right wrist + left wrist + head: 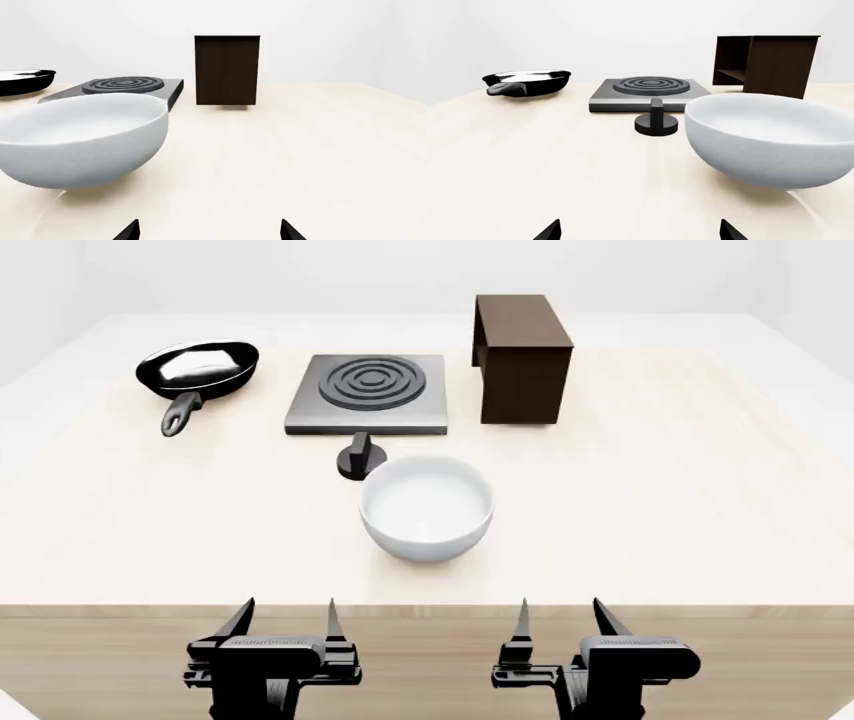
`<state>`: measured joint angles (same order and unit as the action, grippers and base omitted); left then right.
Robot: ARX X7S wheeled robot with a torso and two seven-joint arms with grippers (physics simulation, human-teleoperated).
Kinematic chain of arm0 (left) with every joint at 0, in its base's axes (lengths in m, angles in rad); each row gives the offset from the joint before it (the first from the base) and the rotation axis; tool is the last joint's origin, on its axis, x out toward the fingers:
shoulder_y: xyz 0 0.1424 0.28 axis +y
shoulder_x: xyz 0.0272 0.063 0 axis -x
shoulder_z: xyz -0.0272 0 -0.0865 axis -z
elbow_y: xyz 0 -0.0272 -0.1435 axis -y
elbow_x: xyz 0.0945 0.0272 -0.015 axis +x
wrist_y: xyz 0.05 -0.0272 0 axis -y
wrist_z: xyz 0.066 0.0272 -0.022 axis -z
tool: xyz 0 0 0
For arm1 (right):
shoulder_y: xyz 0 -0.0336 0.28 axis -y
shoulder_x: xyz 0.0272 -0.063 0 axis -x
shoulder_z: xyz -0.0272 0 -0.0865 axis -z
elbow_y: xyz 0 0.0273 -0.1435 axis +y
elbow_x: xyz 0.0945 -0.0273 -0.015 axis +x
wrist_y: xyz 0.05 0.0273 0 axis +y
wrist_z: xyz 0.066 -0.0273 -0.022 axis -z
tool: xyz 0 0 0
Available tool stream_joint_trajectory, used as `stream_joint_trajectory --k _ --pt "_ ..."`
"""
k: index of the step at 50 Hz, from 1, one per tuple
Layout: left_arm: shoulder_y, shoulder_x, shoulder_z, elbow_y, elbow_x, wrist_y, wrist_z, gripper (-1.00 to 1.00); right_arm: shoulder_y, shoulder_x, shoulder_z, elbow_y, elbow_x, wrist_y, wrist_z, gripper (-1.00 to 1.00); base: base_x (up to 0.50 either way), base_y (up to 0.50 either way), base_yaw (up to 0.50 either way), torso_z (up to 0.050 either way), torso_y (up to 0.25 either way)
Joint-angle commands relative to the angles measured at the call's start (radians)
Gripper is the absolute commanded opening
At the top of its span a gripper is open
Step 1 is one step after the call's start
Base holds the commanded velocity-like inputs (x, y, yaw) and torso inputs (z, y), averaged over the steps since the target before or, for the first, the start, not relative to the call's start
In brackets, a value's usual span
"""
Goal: Turn on the stove.
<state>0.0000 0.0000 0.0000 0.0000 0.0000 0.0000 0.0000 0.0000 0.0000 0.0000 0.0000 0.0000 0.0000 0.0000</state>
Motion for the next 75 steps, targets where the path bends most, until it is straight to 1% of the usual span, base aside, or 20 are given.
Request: stream_joint_trajectory --k 1,10,22,75 --pt "0.000 -0.010 0.011 0.000 -0.010 0.000 -0.011 1.00 0.000 0.009 -0.013 0.000 0.009 0.000 0.013 1.00 0.00 0.00 0.00 0.000 0.000" --pt "0.004 -0.038 0.044 0.013 -0.053 -0.010 -0.036 1.00 -0.004 0.040 -0.041 -0.005 0.033 -0.002 0.052 1.00 0.00 0.00 0.00 0.000 0.000" --pt "0.007 -0.060 0.075 0.014 -0.073 -0.006 -0.062 1.00 -0.006 0.067 -0.068 -0.005 0.035 -0.016 0.084 1.00 0.00 0.01 0.00 0.000 0.000" --pt "0.004 -0.118 0.149 0.009 -0.127 0.002 -0.125 1.00 0.005 0.123 -0.136 -0.003 0.099 -0.020 0.138 1.00 0.00 0.50 0.00 0.000 0.000"
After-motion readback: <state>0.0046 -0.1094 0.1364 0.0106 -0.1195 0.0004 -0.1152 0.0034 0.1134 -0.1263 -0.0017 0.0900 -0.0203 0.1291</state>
